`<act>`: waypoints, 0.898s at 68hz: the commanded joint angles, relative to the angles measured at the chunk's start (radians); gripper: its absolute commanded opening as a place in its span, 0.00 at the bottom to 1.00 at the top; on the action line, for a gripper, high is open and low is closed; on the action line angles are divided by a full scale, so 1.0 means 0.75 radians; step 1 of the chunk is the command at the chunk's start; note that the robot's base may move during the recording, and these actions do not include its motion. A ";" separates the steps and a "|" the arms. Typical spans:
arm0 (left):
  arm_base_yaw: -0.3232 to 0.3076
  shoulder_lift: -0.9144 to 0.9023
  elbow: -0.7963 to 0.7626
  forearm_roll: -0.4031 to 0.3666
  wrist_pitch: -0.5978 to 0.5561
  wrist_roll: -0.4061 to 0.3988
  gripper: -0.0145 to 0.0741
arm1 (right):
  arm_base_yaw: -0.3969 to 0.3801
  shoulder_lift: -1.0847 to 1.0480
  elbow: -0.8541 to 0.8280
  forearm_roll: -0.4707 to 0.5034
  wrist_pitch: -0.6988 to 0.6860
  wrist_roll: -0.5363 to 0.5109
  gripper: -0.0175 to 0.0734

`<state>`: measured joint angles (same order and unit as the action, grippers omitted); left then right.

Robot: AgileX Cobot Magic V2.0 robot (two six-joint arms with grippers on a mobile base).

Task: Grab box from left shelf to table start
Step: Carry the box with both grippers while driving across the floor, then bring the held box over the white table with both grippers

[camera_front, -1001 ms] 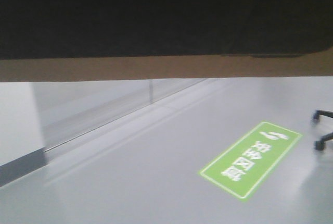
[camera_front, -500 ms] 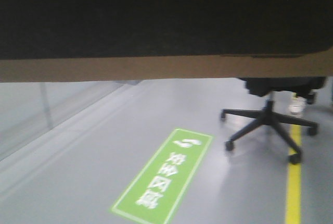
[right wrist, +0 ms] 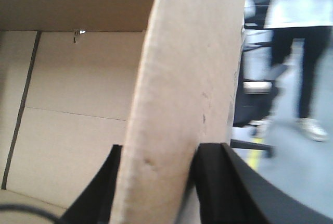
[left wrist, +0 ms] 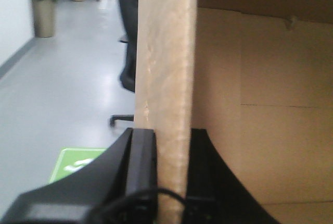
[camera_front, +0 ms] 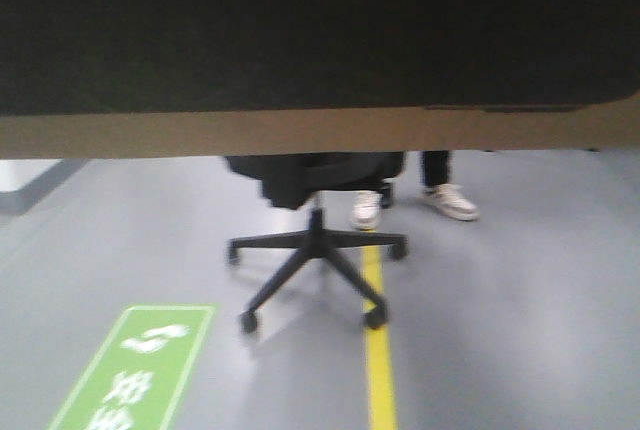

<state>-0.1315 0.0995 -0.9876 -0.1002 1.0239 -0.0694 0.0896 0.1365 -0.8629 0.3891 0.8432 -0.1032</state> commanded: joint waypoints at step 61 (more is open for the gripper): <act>-0.009 0.024 -0.042 -0.060 -0.254 -0.020 0.05 | -0.002 0.026 -0.040 0.014 -0.190 -0.002 0.26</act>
<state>-0.1315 0.0995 -0.9876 -0.1002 1.0239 -0.0694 0.0896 0.1365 -0.8629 0.3891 0.8432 -0.1032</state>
